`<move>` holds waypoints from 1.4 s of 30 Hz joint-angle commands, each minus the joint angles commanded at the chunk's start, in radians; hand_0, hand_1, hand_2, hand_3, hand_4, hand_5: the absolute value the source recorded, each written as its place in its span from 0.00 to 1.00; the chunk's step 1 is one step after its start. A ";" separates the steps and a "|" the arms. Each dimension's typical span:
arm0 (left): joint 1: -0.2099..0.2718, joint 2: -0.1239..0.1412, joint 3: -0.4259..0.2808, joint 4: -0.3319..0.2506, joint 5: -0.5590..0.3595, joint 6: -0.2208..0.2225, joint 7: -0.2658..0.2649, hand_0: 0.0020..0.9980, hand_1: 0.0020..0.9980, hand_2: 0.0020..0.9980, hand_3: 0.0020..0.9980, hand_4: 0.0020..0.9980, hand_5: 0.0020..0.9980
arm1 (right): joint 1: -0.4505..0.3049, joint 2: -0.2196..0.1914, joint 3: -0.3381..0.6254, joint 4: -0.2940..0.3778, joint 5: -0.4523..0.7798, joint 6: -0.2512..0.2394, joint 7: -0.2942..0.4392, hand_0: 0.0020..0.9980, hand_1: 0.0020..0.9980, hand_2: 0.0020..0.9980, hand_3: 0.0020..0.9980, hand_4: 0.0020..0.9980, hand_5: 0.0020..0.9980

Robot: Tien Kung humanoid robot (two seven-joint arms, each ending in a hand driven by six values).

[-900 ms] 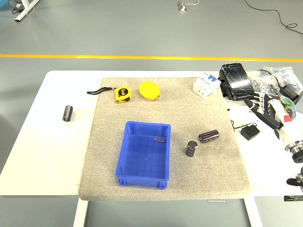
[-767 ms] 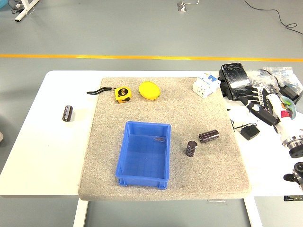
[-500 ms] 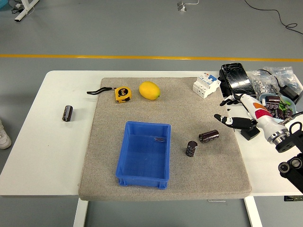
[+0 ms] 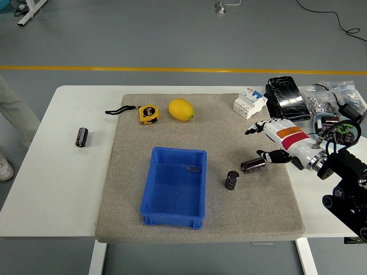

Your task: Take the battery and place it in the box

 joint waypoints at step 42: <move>-0.003 0.008 -0.015 0.002 0.021 0.009 0.008 0.77 0.76 0.75 0.64 0.71 0.62 | 0.054 0.058 -0.098 -0.126 0.006 0.102 0.018 0.69 0.64 0.68 0.73 0.92 0.08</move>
